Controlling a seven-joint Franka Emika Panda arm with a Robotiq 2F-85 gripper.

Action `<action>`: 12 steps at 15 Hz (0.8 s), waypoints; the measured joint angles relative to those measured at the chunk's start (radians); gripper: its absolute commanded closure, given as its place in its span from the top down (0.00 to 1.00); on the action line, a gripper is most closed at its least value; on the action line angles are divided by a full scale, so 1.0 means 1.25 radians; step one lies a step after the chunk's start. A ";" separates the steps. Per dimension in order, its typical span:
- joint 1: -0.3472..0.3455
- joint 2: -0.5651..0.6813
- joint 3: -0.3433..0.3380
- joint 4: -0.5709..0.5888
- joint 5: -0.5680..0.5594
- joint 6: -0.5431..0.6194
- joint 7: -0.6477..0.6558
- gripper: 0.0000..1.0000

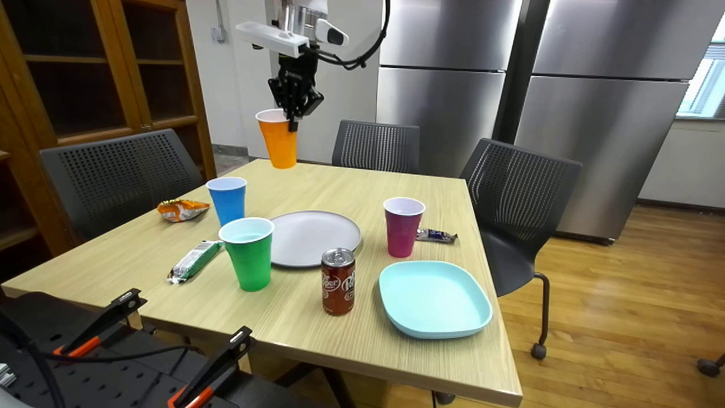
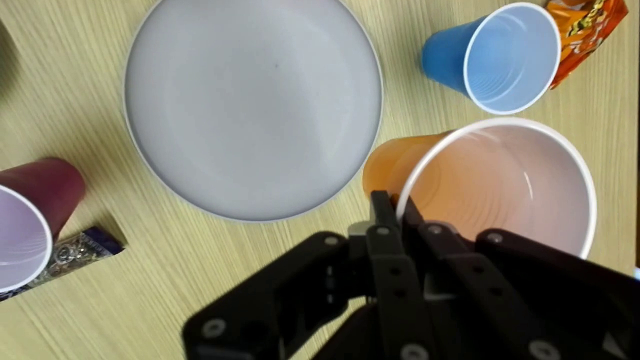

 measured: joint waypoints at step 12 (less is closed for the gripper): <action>-0.035 0.201 0.000 0.124 -0.001 0.019 0.051 0.01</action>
